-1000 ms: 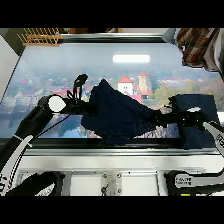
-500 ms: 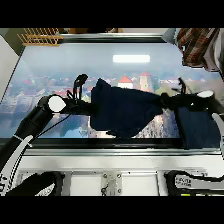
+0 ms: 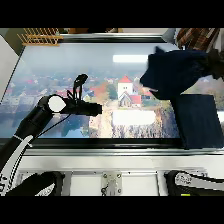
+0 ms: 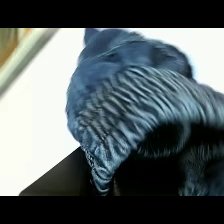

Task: Fold the clothes and pants, and hang the long-sleeved shirts on hangers.

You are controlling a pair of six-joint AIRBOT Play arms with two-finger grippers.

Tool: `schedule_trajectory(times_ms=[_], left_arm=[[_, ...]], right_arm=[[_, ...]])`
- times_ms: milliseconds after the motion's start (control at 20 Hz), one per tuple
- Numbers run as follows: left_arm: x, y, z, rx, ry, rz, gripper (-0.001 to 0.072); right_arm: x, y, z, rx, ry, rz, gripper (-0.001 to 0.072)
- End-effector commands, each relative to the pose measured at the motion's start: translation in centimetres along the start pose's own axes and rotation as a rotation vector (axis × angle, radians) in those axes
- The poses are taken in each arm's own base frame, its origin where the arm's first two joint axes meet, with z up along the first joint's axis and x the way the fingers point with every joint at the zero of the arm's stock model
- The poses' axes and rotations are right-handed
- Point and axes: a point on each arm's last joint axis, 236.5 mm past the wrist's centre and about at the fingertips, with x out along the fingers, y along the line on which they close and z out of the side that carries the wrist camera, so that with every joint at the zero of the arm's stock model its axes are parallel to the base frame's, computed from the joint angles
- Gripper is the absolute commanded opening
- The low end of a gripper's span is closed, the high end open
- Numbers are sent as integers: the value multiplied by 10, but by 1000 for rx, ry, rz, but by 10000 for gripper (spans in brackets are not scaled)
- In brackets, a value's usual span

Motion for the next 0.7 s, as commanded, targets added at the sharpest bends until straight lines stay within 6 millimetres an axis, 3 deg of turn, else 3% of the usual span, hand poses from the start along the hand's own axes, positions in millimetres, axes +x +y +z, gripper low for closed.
schedule_trajectory(times_ms=[0, 400, 650], left_arm=[[0, 0, 1, 0, -4, 0, 14], [0, 0, 1, 1, -2, 0, 14], [0, 0, 0, 1, 0, 0, 14]], right_arm=[[-52, -33, 33, 65, -83, -154, 42], [-177, -80, -29, -100, 69, -624, 43], [-224, -124, -77, -111, 152, -829, 43]])
